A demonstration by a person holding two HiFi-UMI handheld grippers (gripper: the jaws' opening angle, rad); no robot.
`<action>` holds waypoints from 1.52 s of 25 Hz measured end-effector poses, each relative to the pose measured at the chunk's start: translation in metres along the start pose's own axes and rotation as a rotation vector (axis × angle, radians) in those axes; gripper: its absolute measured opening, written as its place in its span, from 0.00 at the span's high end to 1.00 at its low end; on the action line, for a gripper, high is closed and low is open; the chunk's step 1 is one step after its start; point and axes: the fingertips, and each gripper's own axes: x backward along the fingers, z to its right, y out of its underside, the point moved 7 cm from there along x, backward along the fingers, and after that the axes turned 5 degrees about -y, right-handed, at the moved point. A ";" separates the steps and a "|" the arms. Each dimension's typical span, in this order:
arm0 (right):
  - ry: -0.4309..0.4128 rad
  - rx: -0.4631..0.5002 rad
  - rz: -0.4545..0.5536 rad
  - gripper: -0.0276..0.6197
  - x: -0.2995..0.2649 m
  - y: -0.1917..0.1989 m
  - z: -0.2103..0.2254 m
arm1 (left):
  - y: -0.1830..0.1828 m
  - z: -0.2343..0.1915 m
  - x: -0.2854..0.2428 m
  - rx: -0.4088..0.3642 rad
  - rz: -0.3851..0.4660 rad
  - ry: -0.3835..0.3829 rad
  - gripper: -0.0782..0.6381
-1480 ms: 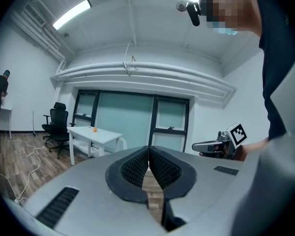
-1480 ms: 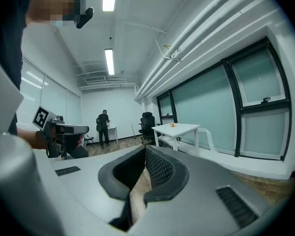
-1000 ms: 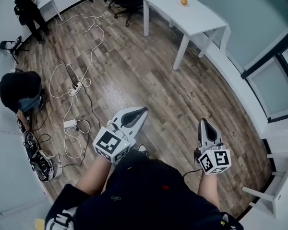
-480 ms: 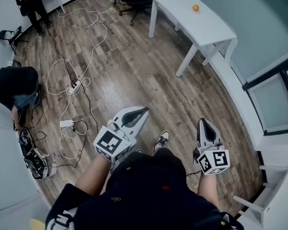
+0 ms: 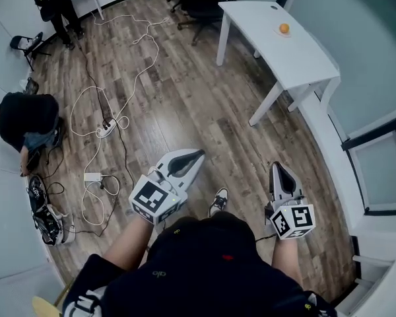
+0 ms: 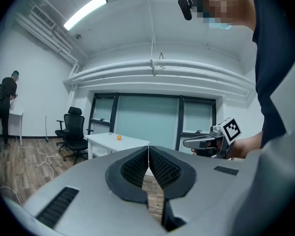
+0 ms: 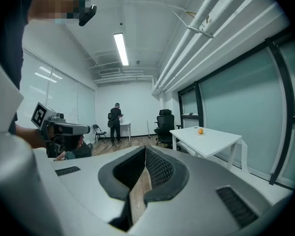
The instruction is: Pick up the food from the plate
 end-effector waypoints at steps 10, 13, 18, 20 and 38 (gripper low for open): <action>-0.004 -0.014 0.010 0.92 -0.066 -0.026 0.159 | -0.028 -0.022 -0.162 0.001 -0.002 -0.032 0.86; -0.002 -0.029 0.009 0.92 -0.078 -0.026 0.202 | -0.035 -0.021 -0.203 -0.011 -0.002 -0.037 0.86; -0.004 -0.066 0.007 0.92 -0.101 -0.018 0.239 | -0.034 -0.029 -0.246 -0.025 -0.037 -0.035 0.86; 0.003 -0.078 -0.001 0.92 -0.108 -0.013 0.249 | -0.034 -0.034 -0.259 -0.021 -0.047 -0.034 0.86; 0.155 -0.057 -0.041 0.92 -0.306 -0.057 0.357 | -0.052 -0.223 -0.442 0.020 -0.054 0.084 0.86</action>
